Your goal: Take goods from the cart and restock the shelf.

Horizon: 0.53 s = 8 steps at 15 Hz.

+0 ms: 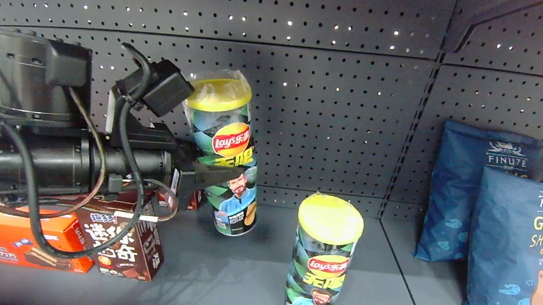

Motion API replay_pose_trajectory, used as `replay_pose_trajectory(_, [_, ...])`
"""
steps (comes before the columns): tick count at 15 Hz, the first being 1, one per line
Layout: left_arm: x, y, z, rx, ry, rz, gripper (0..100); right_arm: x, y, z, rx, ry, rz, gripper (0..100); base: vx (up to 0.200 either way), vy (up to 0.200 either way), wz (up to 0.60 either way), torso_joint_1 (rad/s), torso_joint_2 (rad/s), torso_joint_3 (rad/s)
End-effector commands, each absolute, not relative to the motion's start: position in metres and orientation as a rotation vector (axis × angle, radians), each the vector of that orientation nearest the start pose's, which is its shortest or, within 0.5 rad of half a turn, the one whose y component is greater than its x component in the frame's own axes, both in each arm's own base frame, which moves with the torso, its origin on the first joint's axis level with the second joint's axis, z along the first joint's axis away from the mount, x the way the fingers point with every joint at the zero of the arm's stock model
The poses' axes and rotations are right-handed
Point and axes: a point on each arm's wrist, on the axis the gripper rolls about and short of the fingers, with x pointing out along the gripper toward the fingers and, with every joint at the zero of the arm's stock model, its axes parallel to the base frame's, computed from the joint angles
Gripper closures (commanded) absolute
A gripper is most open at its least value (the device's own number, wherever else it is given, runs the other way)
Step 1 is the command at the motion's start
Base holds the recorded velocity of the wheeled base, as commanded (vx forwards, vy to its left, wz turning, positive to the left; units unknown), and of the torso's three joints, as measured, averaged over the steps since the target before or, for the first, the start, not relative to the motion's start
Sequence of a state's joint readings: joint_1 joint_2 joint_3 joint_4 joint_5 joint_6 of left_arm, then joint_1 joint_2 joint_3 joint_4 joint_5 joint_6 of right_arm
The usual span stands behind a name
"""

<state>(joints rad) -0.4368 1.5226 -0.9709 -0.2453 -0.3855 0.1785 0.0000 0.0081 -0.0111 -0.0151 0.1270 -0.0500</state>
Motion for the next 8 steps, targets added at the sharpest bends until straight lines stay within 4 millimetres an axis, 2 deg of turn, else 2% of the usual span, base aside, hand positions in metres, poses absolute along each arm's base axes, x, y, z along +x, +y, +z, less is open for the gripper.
replay_pose_trajectory(1, [0.269, -0.133, 0.230, 0.177, 0.287, -0.838, 100, -0.023, 0.003, 0.080, -0.050, -0.018, 0.127, 0, 0.000, 0.000, 0.00, 0.000, 0.00, 0.000])
replay_pose_trajectory(3, [0.285, -0.141, 0.233, 0.175, 0.282, -0.842, 100, -0.023, 0.003, 0.080, -0.050, -0.018, 0.127, 0, 0.000, 0.000, 0.00, 0.000, 0.00, 0.000])
replay_pose_trajectory(8, [0.293, -0.147, 0.234, 0.165, 0.375, -0.892, 100, -0.023, 0.003, 0.081, -0.050, -0.020, 0.127, 0, 0.000, 0.000, 0.00, 0.000, 0.00, 0.000])
